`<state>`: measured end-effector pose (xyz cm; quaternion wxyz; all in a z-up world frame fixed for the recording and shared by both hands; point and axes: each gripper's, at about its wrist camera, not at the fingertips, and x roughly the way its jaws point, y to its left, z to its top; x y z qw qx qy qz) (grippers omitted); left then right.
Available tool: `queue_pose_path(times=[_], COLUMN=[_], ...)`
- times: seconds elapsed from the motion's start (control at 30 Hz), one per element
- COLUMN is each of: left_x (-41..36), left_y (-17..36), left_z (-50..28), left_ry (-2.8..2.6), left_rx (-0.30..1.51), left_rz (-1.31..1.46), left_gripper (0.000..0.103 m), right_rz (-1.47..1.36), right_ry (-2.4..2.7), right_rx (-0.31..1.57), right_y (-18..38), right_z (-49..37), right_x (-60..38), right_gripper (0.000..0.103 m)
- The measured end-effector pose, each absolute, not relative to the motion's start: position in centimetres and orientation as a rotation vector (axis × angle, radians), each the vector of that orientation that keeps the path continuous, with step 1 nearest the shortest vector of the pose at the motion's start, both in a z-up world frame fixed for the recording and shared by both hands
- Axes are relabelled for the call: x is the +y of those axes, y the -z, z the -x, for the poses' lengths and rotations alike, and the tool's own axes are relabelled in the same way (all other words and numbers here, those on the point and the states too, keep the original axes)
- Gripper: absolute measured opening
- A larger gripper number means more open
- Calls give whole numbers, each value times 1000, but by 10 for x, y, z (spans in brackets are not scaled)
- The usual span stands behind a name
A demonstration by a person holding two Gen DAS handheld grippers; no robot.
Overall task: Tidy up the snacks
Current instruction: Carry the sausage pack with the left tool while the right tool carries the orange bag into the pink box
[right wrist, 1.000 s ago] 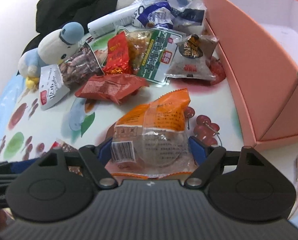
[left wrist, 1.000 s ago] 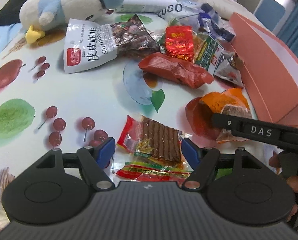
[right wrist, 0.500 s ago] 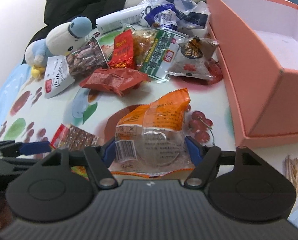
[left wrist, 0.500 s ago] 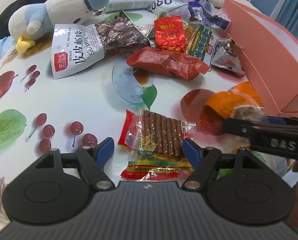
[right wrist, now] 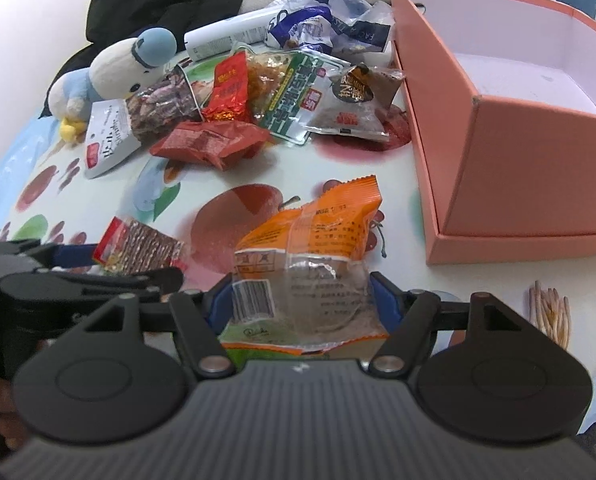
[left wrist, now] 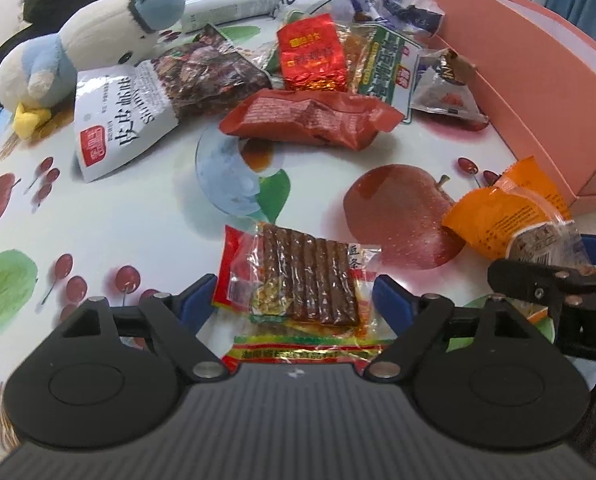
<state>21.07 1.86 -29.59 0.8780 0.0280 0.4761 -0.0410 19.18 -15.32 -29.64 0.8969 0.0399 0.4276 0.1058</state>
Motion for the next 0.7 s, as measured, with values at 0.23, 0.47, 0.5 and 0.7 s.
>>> queue_pose_path(times=[0.23, 0.47, 0.5, 0.7], left_x=[8, 7, 7, 10], left_y=[289, 278, 274, 243], left_z=[-205, -192, -189, -171], left_ry=[84, 54, 53, 39], left_rx=[990, 986, 982, 935], left_rz=[-55, 15, 26, 80], left_gripper=[58, 53, 53, 53], right_rz=[-95, -82, -85, -94], right_ry=[-229, -240, -243, -245], right_rx=[889, 864, 866, 851], right_y=[294, 283, 281, 266], right_z=[-189, -180, -178, -167], right_x=[-156, -162, -163, -168], right_gripper=[72, 70, 70, 69])
